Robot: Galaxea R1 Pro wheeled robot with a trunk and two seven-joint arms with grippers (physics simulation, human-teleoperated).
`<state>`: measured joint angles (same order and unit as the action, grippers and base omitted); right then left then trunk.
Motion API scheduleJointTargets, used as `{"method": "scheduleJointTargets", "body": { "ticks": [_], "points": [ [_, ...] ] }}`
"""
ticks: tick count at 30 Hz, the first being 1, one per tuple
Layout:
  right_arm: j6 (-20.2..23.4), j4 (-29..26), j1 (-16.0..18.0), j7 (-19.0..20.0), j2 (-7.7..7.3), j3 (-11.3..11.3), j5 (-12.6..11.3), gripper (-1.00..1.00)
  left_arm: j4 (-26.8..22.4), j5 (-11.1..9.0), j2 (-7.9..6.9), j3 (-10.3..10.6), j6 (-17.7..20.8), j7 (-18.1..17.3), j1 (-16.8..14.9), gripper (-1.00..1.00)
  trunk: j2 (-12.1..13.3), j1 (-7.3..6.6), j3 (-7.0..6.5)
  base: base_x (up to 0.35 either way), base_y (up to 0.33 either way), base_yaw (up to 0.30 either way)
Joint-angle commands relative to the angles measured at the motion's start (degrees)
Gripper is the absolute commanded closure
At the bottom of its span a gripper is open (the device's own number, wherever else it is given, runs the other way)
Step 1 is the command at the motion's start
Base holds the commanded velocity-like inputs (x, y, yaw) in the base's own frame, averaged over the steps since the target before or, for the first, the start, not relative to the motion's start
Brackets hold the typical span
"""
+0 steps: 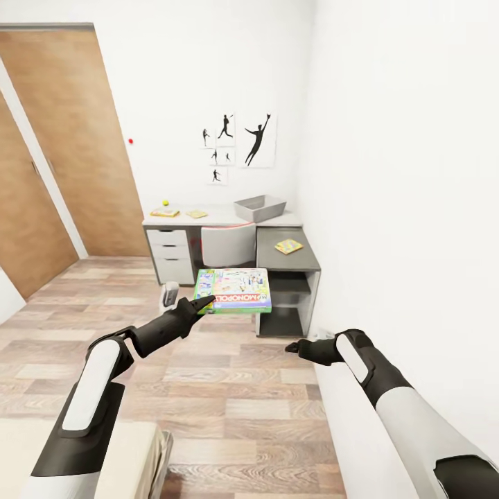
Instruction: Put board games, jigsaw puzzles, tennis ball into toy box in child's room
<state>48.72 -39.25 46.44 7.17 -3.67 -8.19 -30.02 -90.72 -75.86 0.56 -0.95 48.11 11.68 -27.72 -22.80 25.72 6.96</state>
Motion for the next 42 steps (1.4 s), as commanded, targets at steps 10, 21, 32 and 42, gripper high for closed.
{"method": "scheduleJointTargets", "body": {
  "ticks": [10, 21, 32, 42],
  "points": [
    [0.15, -1.12, -0.01, 0.48, -0.19, -0.23, 0.53, -1.0, -0.07, -0.67, 0.05, -0.1, 0.23, 0.58, -0.05, 1.0, -0.12, 0.07, 0.12, 0.324, 0.0, -0.001],
    [0.01, -1.72, -0.09, 0.47, -0.44, -0.08, 0.62, -1.0, -0.07, -0.62, 0.05, -0.1, 0.23, 0.62, -0.05, 1.0, -0.12, 0.07, 0.12, 0.332, 0.0, 0.0],
    [-0.21, -1.79, -0.12, 0.56, -0.62, -0.02, 0.66, -1.0, -0.07, -0.6, 0.05, -0.1, 0.23, 0.62, -0.05, 1.0, -0.12, 0.07, 0.12, 0.333, 0.0, 0.0],
    [0.14, -1.79, -0.12, 0.48, -0.56, -0.22, 0.67, -1.0, 0.0, -0.54, 0.04, -0.1, 0.23, 0.62, -0.05, 1.0, -0.12, 0.07, 0.12, 0.333, 0.0, 0.0]
  ]
}}
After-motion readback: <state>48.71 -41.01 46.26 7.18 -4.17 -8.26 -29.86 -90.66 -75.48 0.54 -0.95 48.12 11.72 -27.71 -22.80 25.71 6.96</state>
